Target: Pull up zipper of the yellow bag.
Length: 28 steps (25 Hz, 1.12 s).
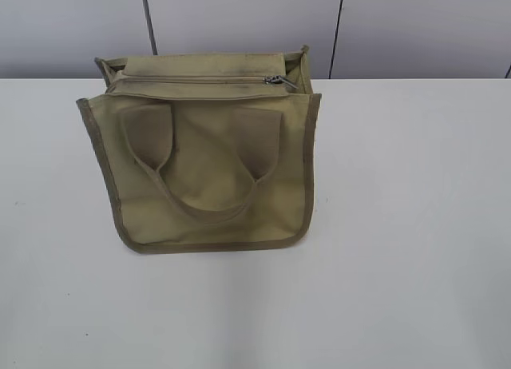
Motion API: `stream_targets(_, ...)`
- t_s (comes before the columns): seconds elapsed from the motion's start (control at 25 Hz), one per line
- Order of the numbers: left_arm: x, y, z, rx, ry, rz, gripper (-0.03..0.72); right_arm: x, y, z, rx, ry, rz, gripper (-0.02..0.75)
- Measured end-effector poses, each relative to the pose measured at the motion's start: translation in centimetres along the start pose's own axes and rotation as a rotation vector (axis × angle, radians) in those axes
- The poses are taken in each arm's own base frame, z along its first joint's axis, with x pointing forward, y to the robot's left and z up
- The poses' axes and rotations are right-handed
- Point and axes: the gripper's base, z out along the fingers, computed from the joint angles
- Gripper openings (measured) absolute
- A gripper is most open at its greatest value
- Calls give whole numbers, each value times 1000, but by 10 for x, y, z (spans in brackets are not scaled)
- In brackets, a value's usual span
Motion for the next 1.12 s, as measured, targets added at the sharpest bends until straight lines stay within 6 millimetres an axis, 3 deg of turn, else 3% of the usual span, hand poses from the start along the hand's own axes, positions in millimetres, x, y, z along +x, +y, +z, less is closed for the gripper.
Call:
stream_targets(0.16, 12, 0, 16, 11, 72, 7, 499, 6, 0, 8, -2, 15, 0, 574)
stream_targets(0.52, 8, -1, 21, 33, 13, 44, 499, 3, 0, 18, -2, -36, -8, 573)
stream_targets(1.12, 7, 0, 28, 25, -27, 43, 499, 3, 0, 18, -2, -38, -11, 573)
